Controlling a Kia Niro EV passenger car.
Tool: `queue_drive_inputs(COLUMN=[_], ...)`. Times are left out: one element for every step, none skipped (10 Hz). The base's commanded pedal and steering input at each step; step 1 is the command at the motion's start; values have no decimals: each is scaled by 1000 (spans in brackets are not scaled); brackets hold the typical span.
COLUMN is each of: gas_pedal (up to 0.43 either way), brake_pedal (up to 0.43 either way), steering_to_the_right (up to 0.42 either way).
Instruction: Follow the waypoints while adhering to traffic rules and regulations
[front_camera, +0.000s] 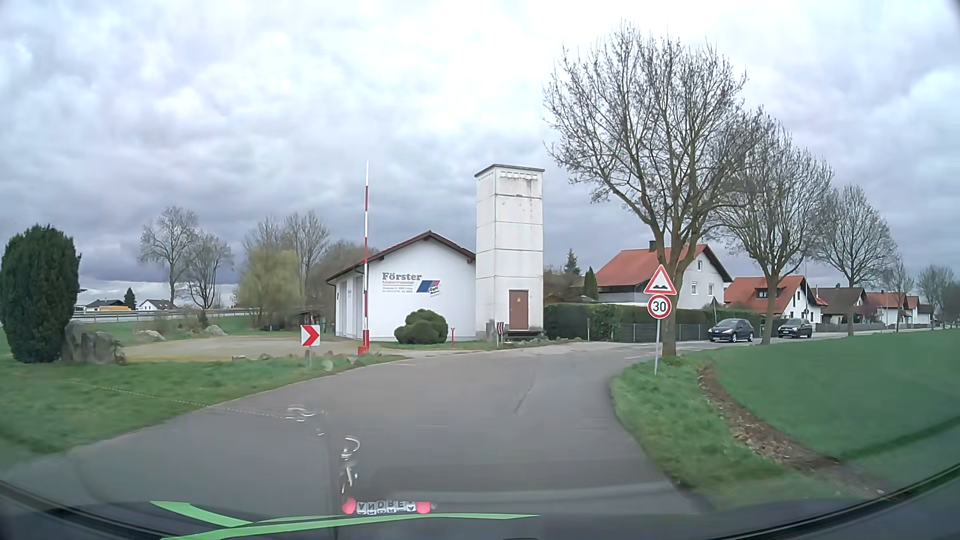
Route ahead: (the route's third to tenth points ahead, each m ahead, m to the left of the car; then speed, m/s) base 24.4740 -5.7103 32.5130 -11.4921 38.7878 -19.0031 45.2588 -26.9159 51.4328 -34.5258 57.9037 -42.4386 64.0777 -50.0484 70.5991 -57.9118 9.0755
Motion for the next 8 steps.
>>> queue_drive_inputs(gas_pedal=[0, 0, 0, 0, 0, 0, 0, 0], brake_pedal=[159, 165, 165, 165, 171, 171, 171, 171], steering_to_the_right=[48, 51, 55, 58, 63, 69, 74, 77])
